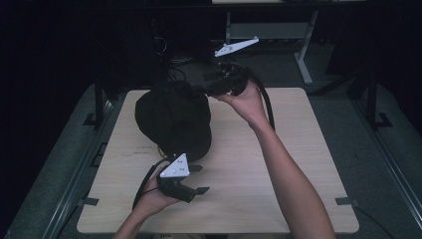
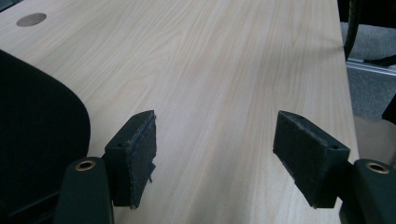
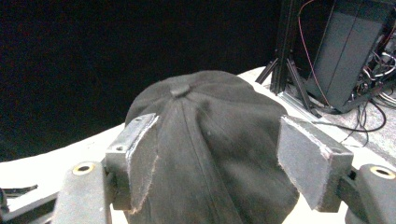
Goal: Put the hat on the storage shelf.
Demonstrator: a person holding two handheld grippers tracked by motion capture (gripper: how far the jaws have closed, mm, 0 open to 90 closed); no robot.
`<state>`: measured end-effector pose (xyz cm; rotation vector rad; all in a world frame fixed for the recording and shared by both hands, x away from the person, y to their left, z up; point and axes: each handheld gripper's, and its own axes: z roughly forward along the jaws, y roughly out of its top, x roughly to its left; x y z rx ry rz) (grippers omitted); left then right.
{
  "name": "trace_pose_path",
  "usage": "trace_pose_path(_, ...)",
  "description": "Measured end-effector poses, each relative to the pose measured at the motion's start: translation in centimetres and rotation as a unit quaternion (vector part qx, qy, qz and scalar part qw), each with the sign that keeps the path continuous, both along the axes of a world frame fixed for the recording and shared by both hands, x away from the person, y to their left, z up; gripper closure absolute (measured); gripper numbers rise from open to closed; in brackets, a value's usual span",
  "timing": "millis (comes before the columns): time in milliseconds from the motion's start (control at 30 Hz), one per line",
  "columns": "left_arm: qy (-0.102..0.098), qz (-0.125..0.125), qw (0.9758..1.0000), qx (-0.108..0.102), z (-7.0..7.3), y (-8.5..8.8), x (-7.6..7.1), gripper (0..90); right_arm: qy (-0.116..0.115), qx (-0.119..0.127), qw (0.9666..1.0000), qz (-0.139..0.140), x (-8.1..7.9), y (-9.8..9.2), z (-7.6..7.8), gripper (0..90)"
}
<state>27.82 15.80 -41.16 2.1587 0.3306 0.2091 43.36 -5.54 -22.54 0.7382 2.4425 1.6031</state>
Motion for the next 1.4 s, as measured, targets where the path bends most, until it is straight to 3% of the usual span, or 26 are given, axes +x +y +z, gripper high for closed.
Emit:
trace_pose_path(467,-0.009,0.000,0.9999,0.013,-0.3,0.1,0.2,29.8,0.012,0.003,0.9995,-0.030,-1.7,-4.8,-1.1,25.5)
trace_pose_path(1400,-0.008,0.008,0.9999,0.004,-0.1,0.5,0.1,29.8,0.036,-0.003,0.9964,-0.076,-6.7,-12.4,-5.2,22.9)
